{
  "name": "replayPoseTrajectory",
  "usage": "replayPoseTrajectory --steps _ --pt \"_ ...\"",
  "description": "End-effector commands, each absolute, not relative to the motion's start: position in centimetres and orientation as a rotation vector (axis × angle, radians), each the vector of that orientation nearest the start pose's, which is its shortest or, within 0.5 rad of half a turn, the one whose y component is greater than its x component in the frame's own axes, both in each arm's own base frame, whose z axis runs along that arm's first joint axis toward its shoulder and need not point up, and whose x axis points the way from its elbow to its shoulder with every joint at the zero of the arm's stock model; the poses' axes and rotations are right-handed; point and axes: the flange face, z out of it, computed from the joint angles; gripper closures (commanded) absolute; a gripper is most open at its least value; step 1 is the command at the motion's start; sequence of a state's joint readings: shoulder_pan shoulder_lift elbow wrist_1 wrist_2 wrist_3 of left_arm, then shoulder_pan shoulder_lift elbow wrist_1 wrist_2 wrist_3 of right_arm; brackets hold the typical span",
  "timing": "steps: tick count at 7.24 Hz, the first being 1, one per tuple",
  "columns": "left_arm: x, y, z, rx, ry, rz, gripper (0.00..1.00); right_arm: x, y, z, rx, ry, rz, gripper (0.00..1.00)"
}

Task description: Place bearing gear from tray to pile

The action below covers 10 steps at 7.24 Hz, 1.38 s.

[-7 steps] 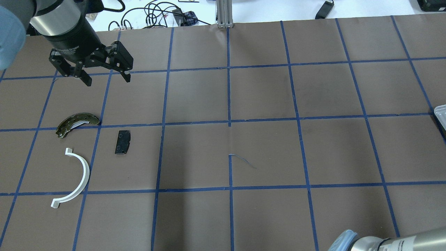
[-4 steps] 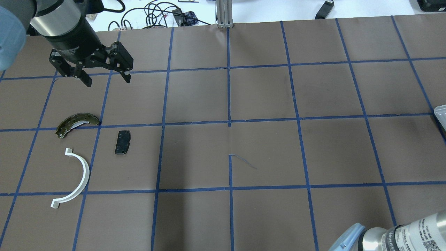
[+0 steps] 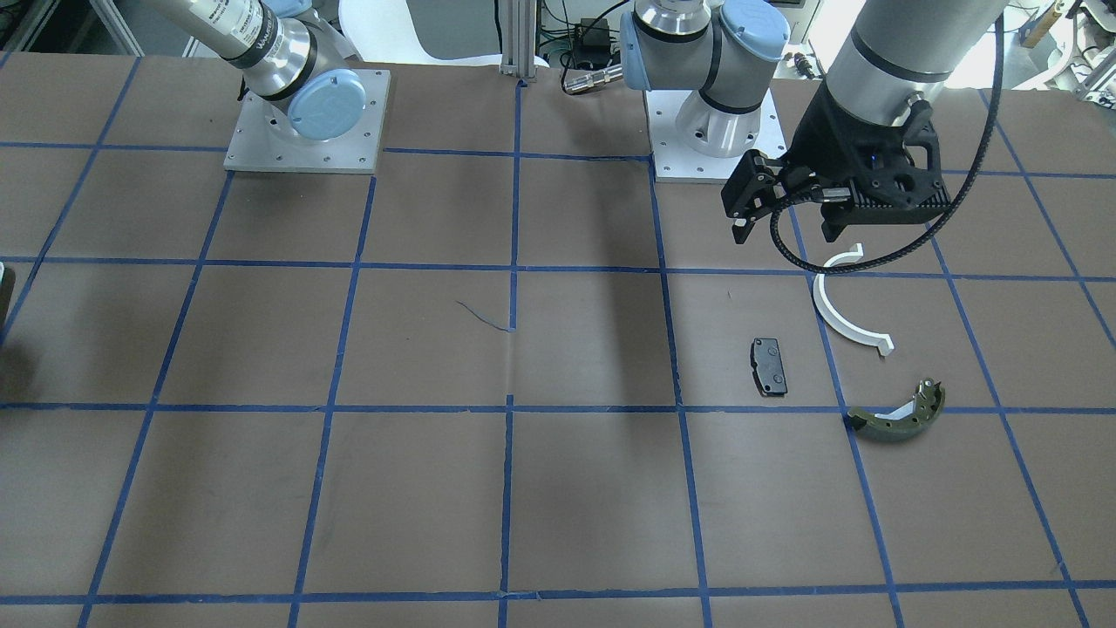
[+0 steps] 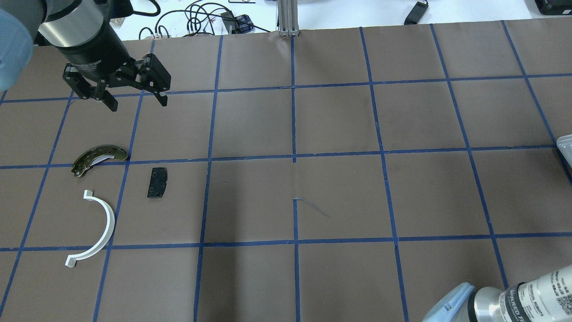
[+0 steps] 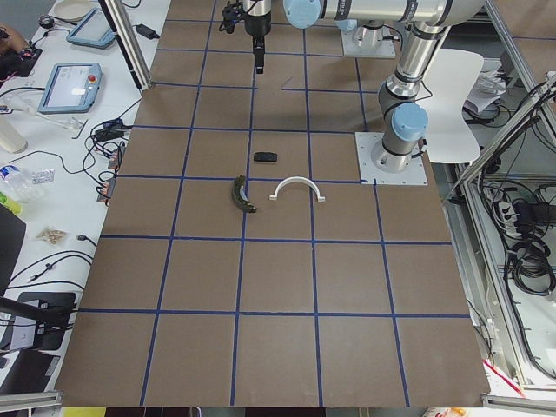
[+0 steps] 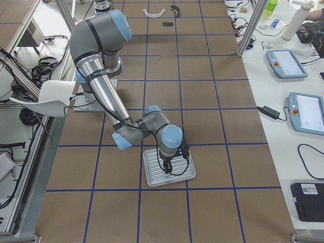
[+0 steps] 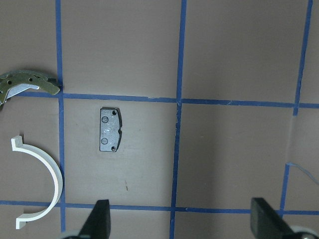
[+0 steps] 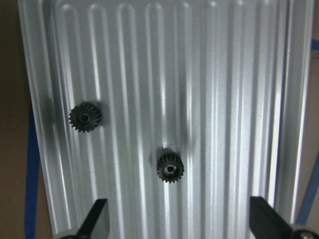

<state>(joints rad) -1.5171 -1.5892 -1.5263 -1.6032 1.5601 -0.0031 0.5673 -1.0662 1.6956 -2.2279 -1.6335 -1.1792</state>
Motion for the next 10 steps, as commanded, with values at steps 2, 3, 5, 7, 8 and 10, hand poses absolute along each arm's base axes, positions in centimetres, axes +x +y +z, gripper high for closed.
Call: replayPoseTrajectory --steps 2,3,5,7,8,10 --pt "-10.7 -50.6 49.8 -0.089 3.151 0.007 0.00 -44.6 -43.3 18.5 -0.335 3.203 0.031 0.07" --pt "-10.7 -50.6 49.8 -0.089 3.151 0.007 0.00 -44.5 -43.4 18.3 -0.337 3.192 0.010 0.16" --pt "-10.7 -50.6 49.8 -0.090 3.153 0.004 0.00 -45.0 -44.1 18.9 -0.365 3.187 -0.034 0.26" --pt "-10.7 -50.7 49.9 -0.090 3.153 0.002 0.00 -45.4 -44.4 18.8 -0.367 3.175 -0.039 0.26" --pt "-10.7 -50.7 49.9 -0.090 3.153 0.002 0.00 -45.4 -44.4 18.7 -0.362 3.173 -0.040 0.36" --pt "-10.7 -50.7 49.9 -0.090 3.153 0.002 0.00 -45.4 -44.4 18.3 -0.361 3.169 -0.034 0.36"
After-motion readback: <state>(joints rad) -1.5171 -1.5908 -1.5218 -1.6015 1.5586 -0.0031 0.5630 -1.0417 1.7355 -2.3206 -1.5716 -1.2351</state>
